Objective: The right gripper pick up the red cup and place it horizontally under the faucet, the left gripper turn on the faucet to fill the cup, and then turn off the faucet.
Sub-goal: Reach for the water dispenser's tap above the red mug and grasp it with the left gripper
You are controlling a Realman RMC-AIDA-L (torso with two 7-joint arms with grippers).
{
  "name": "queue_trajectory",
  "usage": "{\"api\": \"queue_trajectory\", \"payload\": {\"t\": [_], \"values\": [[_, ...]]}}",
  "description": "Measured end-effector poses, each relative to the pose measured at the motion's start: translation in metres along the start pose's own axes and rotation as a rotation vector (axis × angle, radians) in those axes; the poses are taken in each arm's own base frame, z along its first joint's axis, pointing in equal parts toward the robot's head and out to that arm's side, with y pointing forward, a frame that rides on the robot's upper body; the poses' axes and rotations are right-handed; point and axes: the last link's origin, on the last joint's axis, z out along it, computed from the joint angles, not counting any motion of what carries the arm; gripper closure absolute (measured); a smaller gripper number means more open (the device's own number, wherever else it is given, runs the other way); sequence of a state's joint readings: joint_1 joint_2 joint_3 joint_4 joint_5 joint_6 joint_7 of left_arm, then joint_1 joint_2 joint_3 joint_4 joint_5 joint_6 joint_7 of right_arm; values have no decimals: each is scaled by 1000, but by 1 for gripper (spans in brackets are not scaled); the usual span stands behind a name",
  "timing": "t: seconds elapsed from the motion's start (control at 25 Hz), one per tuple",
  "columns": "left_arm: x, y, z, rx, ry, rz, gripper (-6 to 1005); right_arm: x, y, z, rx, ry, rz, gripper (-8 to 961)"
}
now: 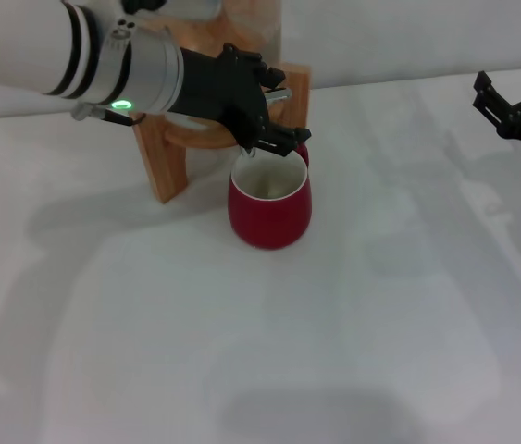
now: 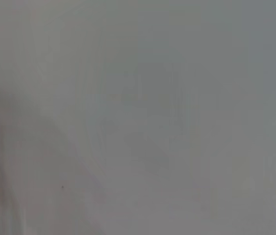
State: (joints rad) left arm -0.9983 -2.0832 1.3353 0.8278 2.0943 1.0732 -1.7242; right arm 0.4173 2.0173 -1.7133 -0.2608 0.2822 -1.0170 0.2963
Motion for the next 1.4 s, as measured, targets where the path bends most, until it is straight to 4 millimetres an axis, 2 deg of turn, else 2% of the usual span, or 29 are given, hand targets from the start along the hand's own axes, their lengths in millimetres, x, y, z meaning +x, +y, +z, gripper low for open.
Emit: {"api": "queue_trajectory", "payload": {"t": [1.4], "values": [[-1,0,2,4,-21,63,179,1,-1,-2,5,3,6,124]]}}
